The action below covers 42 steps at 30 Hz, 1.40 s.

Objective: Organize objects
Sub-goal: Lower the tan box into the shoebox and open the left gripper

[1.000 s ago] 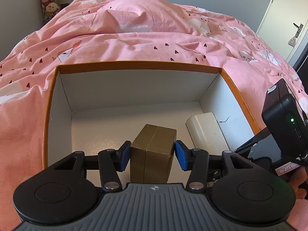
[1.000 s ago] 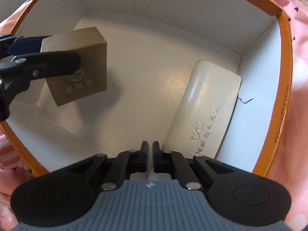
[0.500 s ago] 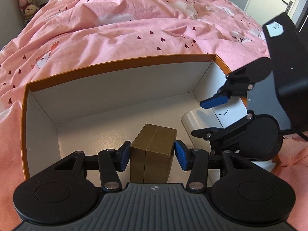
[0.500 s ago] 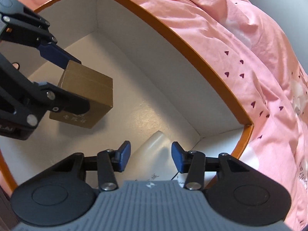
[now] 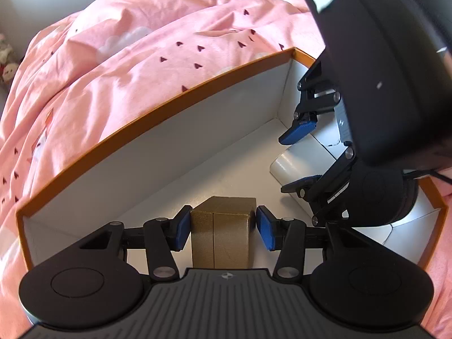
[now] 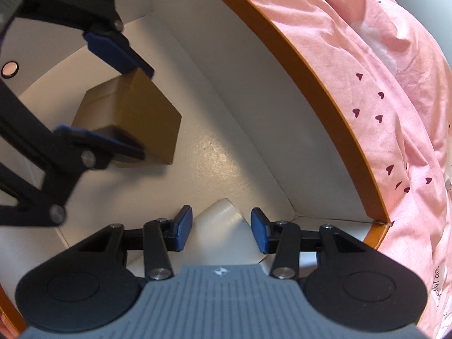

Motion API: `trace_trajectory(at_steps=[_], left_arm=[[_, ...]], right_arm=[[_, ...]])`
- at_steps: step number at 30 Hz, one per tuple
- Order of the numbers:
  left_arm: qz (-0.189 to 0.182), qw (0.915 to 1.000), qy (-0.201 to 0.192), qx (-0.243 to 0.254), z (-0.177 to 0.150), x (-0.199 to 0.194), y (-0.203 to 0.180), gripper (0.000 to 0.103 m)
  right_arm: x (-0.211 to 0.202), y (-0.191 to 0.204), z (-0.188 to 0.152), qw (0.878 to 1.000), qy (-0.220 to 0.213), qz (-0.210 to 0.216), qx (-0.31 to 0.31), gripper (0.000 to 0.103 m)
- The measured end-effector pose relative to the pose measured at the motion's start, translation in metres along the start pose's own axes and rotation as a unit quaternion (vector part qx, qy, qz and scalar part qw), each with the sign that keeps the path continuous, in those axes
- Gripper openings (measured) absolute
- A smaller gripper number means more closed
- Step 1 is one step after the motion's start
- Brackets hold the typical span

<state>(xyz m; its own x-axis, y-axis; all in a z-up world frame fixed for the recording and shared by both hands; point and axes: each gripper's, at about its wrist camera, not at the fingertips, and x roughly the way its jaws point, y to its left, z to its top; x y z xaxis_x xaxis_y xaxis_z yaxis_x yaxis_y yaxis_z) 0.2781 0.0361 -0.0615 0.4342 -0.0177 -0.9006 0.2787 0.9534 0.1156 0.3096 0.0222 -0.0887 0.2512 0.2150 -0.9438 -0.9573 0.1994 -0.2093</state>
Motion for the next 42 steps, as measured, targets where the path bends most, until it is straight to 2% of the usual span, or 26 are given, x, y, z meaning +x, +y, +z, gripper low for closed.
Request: trace_trajectory(at_steps=[4,11,12,14,17,19,25,29,34,42], left_arm=[[-0.024,0.9995,0.004,0.022,0.004,0.006,-0.006,0.056],[-0.004,0.9961,0.019,0.086,-0.001,0.005,-0.023,0.071],[0.002,0.9952,0.02,0.096,-0.003,0.005,-0.025,0.07],[0.019,0.9923,0.026,0.12,-0.005,0.007,-0.031,0.052],[0.025,0.9909,0.022,0.13,-0.003,0.008,-0.033,0.052],[0.034,0.9872,0.007,0.155,0.001,0.008,-0.035,0.052],[0.052,0.9648,-0.045,0.254,0.014,0.003,-0.044,0.051],[0.056,0.943,-0.066,0.321,0.025,0.011,-0.054,0.051],[0.05,0.9171,-0.074,0.389,0.027,0.027,-0.068,0.052],[0.019,0.9032,-0.093,0.419,0.037,0.037,-0.076,0.052]], right_arm=[[-0.016,-0.002,-0.011,0.999,-0.023,-0.027,0.02,0.043],[-0.054,-0.002,-0.03,0.997,-0.065,-0.038,0.035,0.049],[-0.059,-0.003,-0.033,0.996,-0.071,-0.04,0.042,0.049],[-0.065,-0.007,-0.041,0.994,-0.079,-0.041,0.057,0.049],[-0.081,-0.007,-0.055,0.992,-0.095,-0.037,0.077,0.048],[-0.088,-0.01,-0.058,0.989,-0.111,-0.034,0.087,0.047],[-0.104,-0.014,-0.069,0.985,-0.111,-0.075,0.107,0.047],[-0.105,-0.026,-0.086,0.982,-0.104,-0.07,0.139,0.047],[-0.1,-0.036,-0.091,0.979,-0.112,-0.044,0.166,0.047],[-0.094,-0.044,-0.088,0.977,-0.097,-0.015,0.189,0.047]])
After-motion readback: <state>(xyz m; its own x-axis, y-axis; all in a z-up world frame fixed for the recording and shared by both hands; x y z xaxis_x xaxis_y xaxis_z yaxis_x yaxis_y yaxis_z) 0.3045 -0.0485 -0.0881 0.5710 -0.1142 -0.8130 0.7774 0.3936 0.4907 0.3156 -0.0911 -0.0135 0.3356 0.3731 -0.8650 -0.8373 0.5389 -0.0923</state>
